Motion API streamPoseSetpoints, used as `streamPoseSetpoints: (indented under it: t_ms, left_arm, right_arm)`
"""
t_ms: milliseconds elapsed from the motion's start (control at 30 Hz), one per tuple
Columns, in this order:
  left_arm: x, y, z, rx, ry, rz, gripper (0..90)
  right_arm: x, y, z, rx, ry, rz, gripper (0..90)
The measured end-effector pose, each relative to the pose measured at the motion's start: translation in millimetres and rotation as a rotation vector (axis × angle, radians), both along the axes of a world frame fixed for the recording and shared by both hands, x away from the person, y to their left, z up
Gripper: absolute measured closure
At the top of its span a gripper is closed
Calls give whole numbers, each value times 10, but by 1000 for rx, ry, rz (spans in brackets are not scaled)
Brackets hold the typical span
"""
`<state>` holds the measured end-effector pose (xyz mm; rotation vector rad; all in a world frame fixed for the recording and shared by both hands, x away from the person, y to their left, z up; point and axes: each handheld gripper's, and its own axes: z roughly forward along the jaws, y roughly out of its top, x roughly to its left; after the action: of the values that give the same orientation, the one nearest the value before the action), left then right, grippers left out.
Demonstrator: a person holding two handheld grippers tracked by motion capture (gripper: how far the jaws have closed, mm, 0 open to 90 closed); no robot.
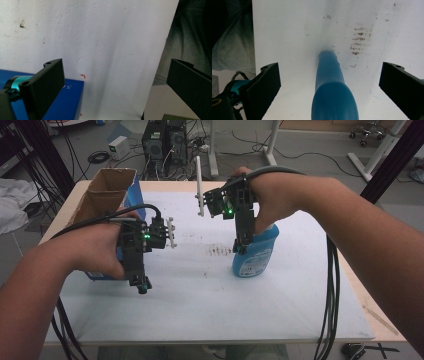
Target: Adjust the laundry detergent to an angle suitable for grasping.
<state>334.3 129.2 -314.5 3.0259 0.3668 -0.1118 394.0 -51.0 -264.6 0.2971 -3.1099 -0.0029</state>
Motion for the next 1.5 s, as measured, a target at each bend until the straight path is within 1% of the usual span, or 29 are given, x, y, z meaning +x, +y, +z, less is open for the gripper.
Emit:
streamPoseSetpoints:
  t_ms: [67,267,333,367,400,500,533,633,667,767,800,867,900,933,1000,1033,1067,1100,1133,1167,1200,1233,1267,1300,1333,1400,1433,1467,1500]
  left_arm:
    - [5,1,7,9,-1,-7,17]
    - [11,-4,3,17,-4,-20,16]
    - [7,-3,3,22,-3,-19,16]
    - [7,-3,3,22,-3,-19,16]
    - [-8,-4,2,10,-3,-8,17]
    - [-8,0,11,9,-2,-9,16]
    - [-14,5,13,5,-4,-1,16]
    - [-15,9,14,7,-4,-4,17]
    - [6,14,27,32,-6,-32,16]
    - [3,11,25,31,-7,-30,16]
    - [6,2,25,35,-6,-37,16]
    - [2,-5,21,33,-5,-32,17]
    - [5,-8,20,33,-5,-35,17]
    - [4,-15,20,33,-5,-28,16]
    - [12,-23,23,32,-9,-38,16]
    - [12,-23,23,32,-9,-38,17]
    - [9,-24,29,31,-5,-34,16]
    - [9,-24,29,31,-5,-34,17]
    - [19,-24,32,29,-10,-33,17]
    - [19,-24,32,29,-10,-33,16]
    - [20,-24,39,30,-10,-32,16]
    - [20,-24,39,30,-10,-32,17]
    - [13,-21,43,22,-13,-28,17]
    - [13,-21,43,22,-13,-28,17]
    - [13,-17,46,23,-13,-33,17]
    - [12,-3,56,25,-16,-29,16]
    - [12,-3,56,25,-16,-29,17]
    - [11,0,60,22,-22,-26,16]
    - [4,0,64,17,-28,-24,16]
  right_arm:
    - [-2,-6,7,0,-2,4,28]
    - [-9,-21,6,-6,-2,-3,28]
    - [-5,-23,18,5,-4,1,28]
    - [-5,-23,18,5,-4,1,28]
    - [-12,-24,22,9,-6,0,28]
    - [-21,-25,35,10,-6,1,28]
    - [-35,-32,54,16,-3,1,28]
    - [-39,-45,73,25,-7,0,28]
    - [-43,-77,104,30,-8,-5,28]
    - [-45,-131,145,42,-11,-16,28]
    - [-38,-212,194,60,-14,-22,28]
    - [-40,-244,216,65,-14,-32,28]
    - [-36,-296,248,79,-18,-35,28]
    - [-38,-329,268,85,-19,-41,28]
    - [-54,-471,344,105,-29,-60,28]
    - [-54,-471,344,105,-29,-60,28]
    - [-77,-577,388,112,-37,-73,28]
    - [-77,-577,388,112,-37,-73,28]
    - [-105,-693,418,116,-50,-90,28]
    - [-105,-693,418,116,-50,-90,28]
    - [-134,-824,428,119,-60,-106,28]
    - [-134,-824,428,119,-60,-106,28]
    - [-157,-968,413,135,-65,-127,28]
    - [-157,-968,413,135,-65,-127,28]
    - [-165,-1037,396,138,-64,-138,28]
    - [-192,-1219,324,127,-68,-173,28]
    - [-192,-1219,324,127,-68,-173,28]
    - [-217,-1319,274,120,-69,-186,28]
    - [-217,-1319,274,120,-69,-186,28]
